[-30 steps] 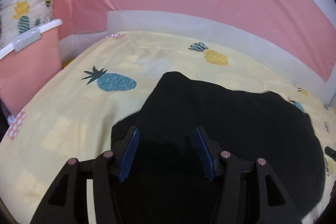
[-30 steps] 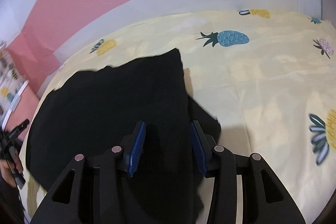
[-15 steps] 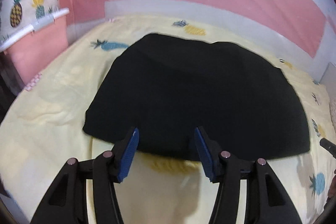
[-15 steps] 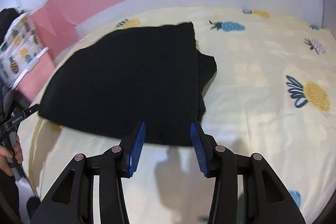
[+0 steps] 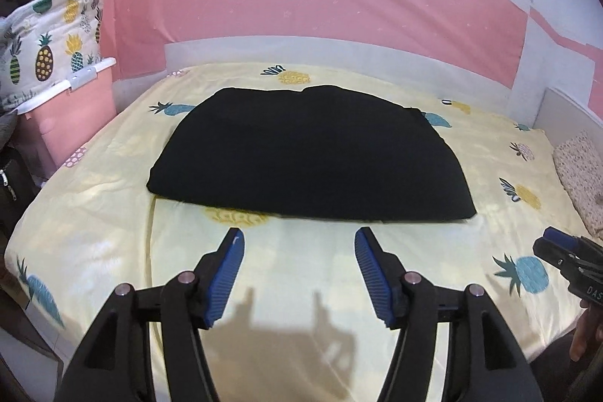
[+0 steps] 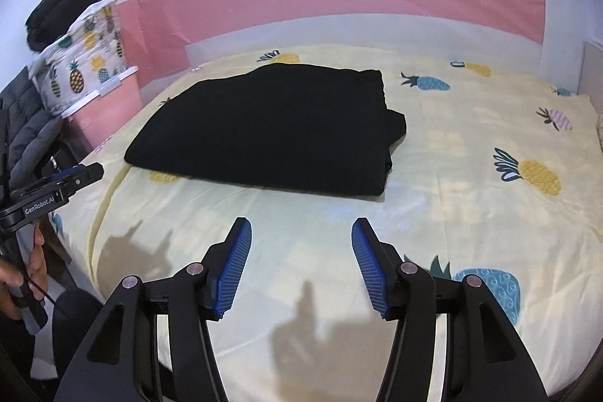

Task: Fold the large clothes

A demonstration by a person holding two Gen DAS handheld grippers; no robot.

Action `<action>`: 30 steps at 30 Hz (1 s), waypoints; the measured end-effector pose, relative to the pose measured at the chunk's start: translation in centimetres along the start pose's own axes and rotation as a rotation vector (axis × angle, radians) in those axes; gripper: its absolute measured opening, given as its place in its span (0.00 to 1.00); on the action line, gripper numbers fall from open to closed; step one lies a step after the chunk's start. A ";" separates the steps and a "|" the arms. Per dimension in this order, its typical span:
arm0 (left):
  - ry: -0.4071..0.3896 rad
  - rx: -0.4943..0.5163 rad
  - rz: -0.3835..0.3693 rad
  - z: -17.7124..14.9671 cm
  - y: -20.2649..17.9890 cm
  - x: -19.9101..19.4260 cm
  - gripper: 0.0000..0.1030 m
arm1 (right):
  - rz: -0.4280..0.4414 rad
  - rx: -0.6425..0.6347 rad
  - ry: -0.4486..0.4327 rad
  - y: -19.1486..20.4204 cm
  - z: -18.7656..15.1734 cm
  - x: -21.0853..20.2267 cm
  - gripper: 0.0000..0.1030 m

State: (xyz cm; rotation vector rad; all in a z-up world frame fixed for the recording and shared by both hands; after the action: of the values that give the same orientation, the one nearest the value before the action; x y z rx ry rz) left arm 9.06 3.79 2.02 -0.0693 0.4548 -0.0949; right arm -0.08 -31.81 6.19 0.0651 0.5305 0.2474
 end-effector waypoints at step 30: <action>0.120 0.012 0.026 -6.3 -2.7 -1.7 0.63 | -0.008 -0.084 0.052 3.9 -4.6 -1.2 0.55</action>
State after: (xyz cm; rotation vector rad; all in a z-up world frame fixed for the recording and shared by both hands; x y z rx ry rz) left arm 4.56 0.96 -2.71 -0.0463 0.5750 -0.0767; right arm -4.29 -28.34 3.34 -0.0256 0.5711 0.2639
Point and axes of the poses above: each gripper's, at about its wrist camera, not at the fingertips, and x roughly the way its jaws point, y to its left, z to its top, the point moved 1 cm from there along x, roughly the way its jaws point, and after that the axes turned 11 degrees about -y, right-handed, at the moved point
